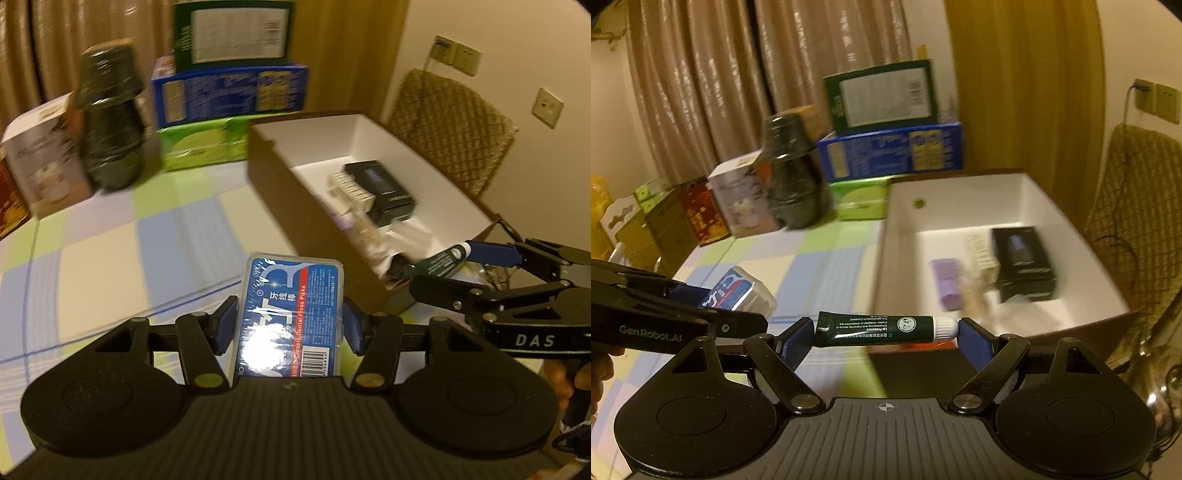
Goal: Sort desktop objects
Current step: 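Carry the toothpick box in the left tool and lip balm in the right tool over the box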
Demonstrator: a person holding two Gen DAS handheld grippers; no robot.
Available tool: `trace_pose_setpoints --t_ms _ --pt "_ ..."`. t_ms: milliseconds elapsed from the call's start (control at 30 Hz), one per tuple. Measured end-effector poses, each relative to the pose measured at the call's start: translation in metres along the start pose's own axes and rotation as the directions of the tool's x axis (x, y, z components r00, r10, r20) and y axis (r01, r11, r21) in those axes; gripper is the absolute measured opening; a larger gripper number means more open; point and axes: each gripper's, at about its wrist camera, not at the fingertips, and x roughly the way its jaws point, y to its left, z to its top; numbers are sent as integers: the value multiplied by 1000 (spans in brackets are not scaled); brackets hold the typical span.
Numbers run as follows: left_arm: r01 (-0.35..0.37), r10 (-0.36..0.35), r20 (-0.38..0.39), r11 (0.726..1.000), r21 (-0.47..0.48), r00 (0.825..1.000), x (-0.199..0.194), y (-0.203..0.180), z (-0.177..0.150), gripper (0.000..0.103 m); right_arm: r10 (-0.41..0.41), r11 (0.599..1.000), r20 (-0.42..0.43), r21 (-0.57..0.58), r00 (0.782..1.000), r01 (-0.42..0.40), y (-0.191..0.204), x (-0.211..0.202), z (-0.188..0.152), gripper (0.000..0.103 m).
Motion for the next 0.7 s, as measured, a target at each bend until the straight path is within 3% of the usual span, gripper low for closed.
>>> trace_pose_setpoints --t_ms 333,700 --pt "44 -46 29 997 59 999 40 -55 53 53 -38 999 28 -3 999 38 -68 9 30 81" --pt "17 -17 3 997 74 1000 111 -70 111 53 -65 998 -5 3 998 65 -128 73 74 81"
